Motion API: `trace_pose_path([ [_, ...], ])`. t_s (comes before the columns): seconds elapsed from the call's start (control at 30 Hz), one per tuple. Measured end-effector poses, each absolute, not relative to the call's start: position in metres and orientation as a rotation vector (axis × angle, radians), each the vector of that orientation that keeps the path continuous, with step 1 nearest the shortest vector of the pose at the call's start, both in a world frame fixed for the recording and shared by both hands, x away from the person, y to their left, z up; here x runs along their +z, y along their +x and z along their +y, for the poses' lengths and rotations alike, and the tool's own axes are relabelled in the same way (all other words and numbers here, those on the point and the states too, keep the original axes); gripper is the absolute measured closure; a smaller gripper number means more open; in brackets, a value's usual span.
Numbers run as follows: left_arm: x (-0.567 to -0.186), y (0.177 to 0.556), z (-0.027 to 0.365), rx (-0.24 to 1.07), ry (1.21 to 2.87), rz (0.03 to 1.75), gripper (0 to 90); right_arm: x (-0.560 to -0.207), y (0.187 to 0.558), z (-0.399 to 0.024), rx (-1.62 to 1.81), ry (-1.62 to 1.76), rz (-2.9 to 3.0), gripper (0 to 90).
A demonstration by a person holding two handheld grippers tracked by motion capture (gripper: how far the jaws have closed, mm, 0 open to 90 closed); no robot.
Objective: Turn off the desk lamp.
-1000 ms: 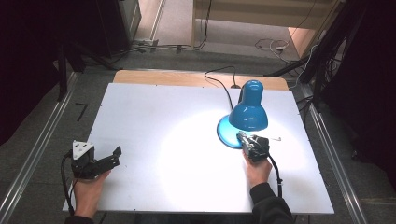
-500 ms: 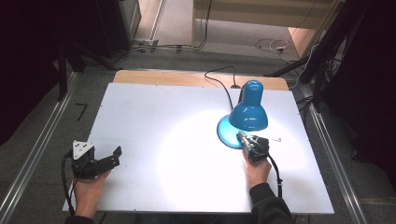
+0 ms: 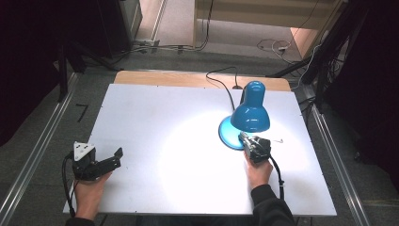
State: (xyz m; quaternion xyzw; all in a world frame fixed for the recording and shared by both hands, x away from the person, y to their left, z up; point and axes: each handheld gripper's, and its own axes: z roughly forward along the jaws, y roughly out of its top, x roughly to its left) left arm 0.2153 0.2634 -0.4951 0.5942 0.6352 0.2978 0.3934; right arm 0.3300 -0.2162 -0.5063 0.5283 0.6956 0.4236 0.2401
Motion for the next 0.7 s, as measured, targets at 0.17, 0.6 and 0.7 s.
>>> trace_pose_path([
  [0.17, -0.4948, 0.2150, 0.2641, 0.755, 1.508, 1.612, 4.8, -0.5067, 0.3324, -0.2150, 1.131, 1.445, 1.905, 88.0],
  [0.6, -0.4951, 0.2149, 0.2654, 0.751, 1.507, 1.615, 5.4, -0.5066, 0.3318, -0.2151, 1.147, 1.438, 1.914, 87.5],
  [0.7, -0.4951, 0.2149, 0.2661, 0.753, 1.503, 1.617, 5.4, -0.5066, 0.3323, -0.2159, 1.155, 1.433, 1.916, 82.3],
])
